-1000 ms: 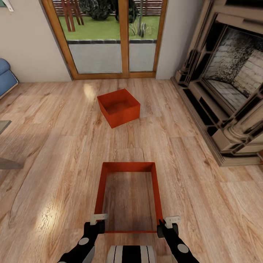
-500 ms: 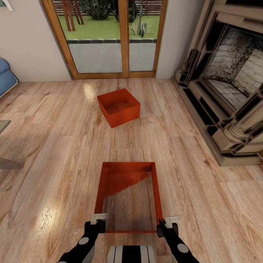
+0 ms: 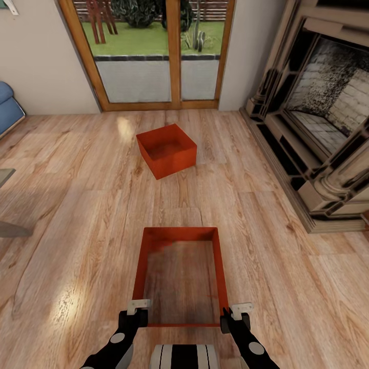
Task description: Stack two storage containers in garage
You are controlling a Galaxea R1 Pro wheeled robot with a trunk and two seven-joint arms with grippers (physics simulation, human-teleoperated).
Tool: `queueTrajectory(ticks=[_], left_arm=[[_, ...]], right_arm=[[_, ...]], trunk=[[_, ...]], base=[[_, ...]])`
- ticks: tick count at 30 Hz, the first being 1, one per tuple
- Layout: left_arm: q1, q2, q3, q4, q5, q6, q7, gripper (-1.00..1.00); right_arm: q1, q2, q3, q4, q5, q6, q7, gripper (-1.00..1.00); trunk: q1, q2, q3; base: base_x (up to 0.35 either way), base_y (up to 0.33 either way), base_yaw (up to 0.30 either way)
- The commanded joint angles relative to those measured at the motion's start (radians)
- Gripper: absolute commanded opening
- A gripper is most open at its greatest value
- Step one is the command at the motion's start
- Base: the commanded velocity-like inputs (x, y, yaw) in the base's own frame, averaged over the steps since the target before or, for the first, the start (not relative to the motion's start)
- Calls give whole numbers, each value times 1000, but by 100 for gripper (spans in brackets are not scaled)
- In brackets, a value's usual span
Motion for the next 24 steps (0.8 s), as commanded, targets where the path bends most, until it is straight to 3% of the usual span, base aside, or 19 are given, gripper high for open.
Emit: queueTrajectory(ticks=[1, 24], left_arm=[[0, 9, -1, 11, 3, -4, 40, -100], [0, 9, -1, 11, 3, -4, 36, -100]], right_arm=[[0, 0, 12, 2, -10, -3, 18, -100], [0, 0, 13, 2, -15, -4, 17, -100]], trunk=[[5, 0, -1], [5, 0, -1]], base=[[0, 0, 0], [0, 0, 0]])
